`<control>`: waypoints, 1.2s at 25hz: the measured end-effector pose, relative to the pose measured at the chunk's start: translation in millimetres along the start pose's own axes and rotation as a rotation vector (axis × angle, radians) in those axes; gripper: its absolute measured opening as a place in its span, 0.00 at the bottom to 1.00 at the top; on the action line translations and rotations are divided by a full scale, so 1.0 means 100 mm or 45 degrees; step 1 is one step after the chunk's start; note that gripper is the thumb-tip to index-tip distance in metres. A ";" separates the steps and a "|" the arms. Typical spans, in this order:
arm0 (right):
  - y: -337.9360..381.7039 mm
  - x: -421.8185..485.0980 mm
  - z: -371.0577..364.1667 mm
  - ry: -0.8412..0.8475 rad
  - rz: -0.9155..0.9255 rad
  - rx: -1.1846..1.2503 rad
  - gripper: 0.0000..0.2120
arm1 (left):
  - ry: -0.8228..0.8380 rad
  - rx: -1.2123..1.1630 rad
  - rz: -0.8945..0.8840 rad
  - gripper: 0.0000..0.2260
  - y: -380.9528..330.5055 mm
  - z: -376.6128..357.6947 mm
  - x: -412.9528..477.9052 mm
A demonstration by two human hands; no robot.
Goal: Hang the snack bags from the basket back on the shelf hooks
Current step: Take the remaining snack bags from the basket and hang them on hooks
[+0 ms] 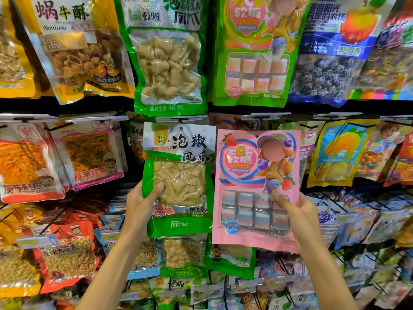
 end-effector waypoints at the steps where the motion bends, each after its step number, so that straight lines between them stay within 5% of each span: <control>1: 0.00 0.08 -0.02 0.001 -0.005 0.002 0.07 | -0.007 -0.004 0.008 0.10 0.03 0.00 0.04; 18: -0.12 0.58 -0.08 0.060 -0.008 0.007 0.10 | -0.066 0.096 0.082 0.14 0.43 -0.08 0.45; 30: -0.38 1.20 -0.36 0.150 -0.031 -0.047 0.03 | -0.137 0.247 0.056 0.16 0.36 -0.14 0.60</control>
Point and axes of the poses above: each hand's wrist, its own x-axis towards the middle knuckle, its own z-axis out of the back of the hand, y = z × x, the point moved 3 cm from there along x, towards the middle knuckle, and after that the axes turned 3 degrees about y, right-handed, at the moved point
